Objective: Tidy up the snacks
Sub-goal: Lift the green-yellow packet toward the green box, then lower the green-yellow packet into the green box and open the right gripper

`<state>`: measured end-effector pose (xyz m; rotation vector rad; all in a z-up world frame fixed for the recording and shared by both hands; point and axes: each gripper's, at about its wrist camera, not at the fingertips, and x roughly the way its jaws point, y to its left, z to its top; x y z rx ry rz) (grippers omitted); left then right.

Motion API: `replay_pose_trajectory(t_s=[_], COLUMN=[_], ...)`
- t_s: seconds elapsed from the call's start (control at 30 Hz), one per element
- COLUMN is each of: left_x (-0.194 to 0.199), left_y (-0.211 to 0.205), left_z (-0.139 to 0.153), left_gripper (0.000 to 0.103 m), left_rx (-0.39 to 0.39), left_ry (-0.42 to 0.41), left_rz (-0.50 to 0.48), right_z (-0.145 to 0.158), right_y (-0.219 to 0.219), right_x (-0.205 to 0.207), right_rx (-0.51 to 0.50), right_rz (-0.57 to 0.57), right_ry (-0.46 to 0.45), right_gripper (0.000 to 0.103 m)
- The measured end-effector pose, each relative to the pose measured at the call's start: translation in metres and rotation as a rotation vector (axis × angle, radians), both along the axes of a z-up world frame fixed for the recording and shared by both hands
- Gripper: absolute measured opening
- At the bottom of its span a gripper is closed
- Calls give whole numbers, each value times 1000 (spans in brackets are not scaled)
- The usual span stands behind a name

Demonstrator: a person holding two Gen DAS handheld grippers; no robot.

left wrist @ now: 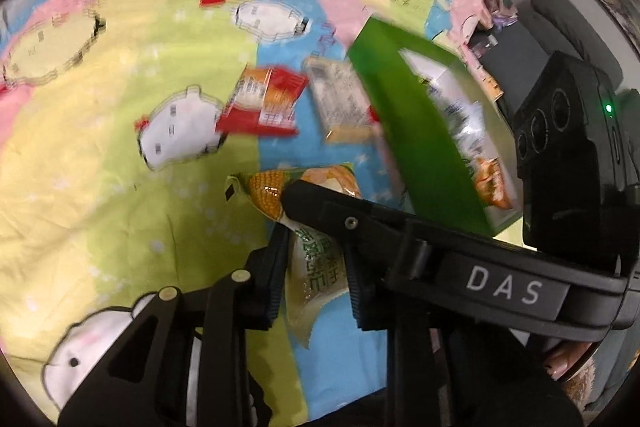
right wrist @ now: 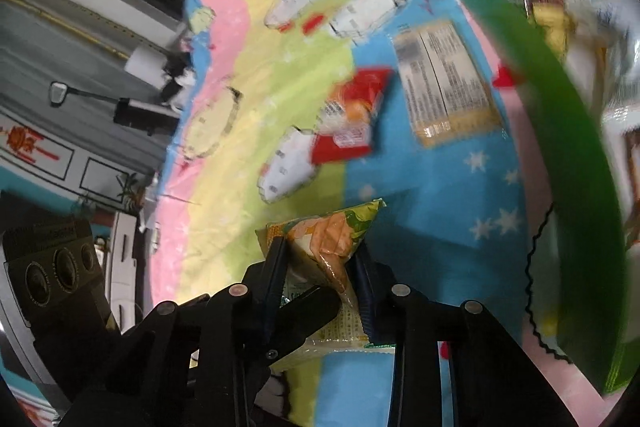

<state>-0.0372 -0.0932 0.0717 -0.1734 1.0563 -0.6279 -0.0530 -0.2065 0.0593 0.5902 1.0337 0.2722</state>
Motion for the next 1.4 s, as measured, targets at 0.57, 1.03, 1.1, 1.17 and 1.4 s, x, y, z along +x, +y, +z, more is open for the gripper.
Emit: replay_pose_trajectory(t_s=[0.57,1.03,1.1,1.17,1.4], left_x=[-16,19,25,32,49], left_y=[-88,-201,-210,-220,-237], left_z=[103,77,70,64,34], left_gripper=[25,22,22,20,17], left_rx=[-75,-54,-40,-18,48], left_ry=[-304,-224,-205,-190,-143], left_rz=[-175,-332,-340,-339,-317], right_z=[116,86,78,72,41], right_y=[-91,-201,-212,-220,-235], right_x=[-44,-38,-32,-28,-8], right_rx=[-35,-10,-7,-4,-6], right_rz=[-216,-456,-480,-494,-534], right_ry=[-309,-211,-183,-156,-72], right_gripper=[34,34,34,34,34])
